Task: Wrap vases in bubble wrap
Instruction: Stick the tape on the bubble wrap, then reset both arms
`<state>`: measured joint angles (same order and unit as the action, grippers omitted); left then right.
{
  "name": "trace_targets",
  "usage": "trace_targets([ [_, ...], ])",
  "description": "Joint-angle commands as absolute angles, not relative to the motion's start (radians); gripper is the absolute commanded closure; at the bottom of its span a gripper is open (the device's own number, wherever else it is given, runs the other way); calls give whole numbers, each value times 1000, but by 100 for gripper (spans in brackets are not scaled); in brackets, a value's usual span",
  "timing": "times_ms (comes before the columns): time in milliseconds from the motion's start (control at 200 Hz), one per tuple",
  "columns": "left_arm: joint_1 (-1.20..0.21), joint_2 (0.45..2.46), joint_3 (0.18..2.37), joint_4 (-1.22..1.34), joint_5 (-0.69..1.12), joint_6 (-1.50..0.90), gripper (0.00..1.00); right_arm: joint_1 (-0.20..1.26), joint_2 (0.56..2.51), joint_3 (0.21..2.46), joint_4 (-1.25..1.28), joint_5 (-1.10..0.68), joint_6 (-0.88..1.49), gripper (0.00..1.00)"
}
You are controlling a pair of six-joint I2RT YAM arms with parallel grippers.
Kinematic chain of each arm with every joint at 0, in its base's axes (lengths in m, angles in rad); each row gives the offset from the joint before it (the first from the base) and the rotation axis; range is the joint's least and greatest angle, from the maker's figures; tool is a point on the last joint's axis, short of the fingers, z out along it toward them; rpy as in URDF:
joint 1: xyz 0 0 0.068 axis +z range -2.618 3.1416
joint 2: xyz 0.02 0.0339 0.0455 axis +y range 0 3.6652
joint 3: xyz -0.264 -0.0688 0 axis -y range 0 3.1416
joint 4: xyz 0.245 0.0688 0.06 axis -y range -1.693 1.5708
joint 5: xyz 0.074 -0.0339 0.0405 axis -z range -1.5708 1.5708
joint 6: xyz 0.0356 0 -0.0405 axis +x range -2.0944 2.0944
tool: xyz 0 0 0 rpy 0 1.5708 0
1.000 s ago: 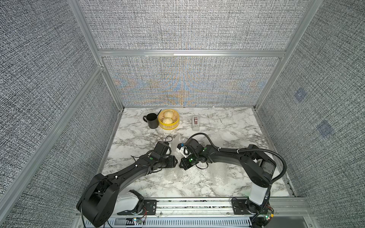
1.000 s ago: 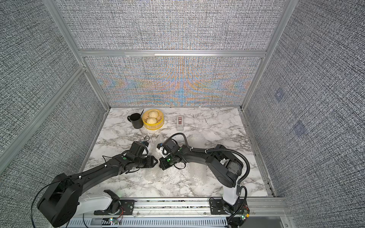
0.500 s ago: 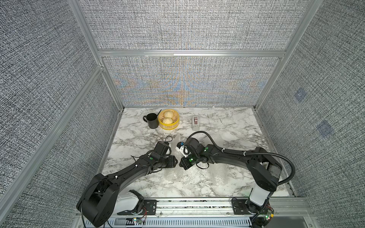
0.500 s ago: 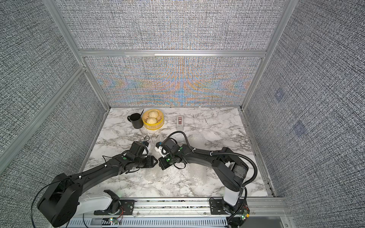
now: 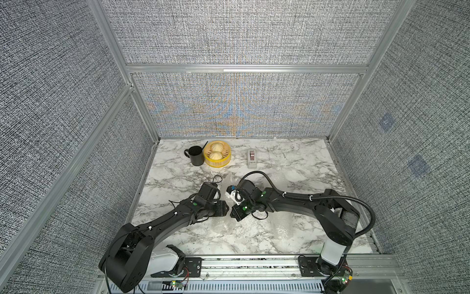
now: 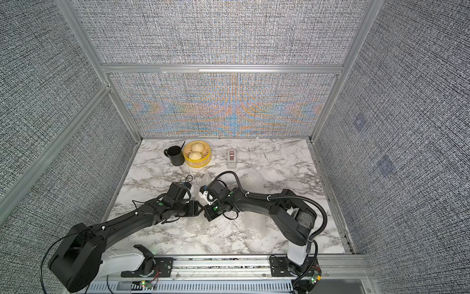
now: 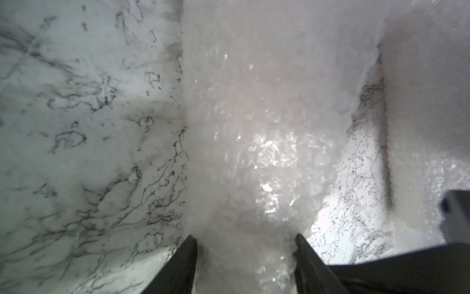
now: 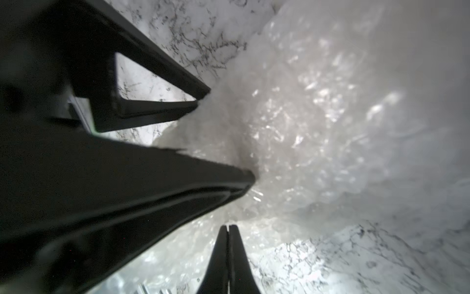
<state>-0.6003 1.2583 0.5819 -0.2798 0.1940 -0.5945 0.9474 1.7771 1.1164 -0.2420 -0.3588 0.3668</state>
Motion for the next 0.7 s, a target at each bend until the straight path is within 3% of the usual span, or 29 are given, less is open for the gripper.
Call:
trace_targets([
  [0,-600,1254,612,-414,122,-570,32,944,1751,1109,-307,-326,333,100],
  [165,-600,1209,684,-443,87,-547,25,919,1665,1070,-359,-291,308,100],
  [310,-598,1156,735,-457,-2,-534,12,873,1541,1108,-417,-209,305,97],
  [445,-582,1089,791,-485,-271,-537,1,755,1402,1113,-434,-7,323,71],
  [525,-531,1077,831,-534,-573,-578,1,643,1321,1060,-391,167,317,55],
  [565,-486,1077,839,-534,-668,-580,1,564,1280,1008,-356,266,341,38],
  [605,-454,1085,829,-493,-764,-552,1,489,1249,933,-304,304,343,28],
  [695,-384,1168,754,-304,-943,-449,1,329,1207,808,-191,431,335,15],
])
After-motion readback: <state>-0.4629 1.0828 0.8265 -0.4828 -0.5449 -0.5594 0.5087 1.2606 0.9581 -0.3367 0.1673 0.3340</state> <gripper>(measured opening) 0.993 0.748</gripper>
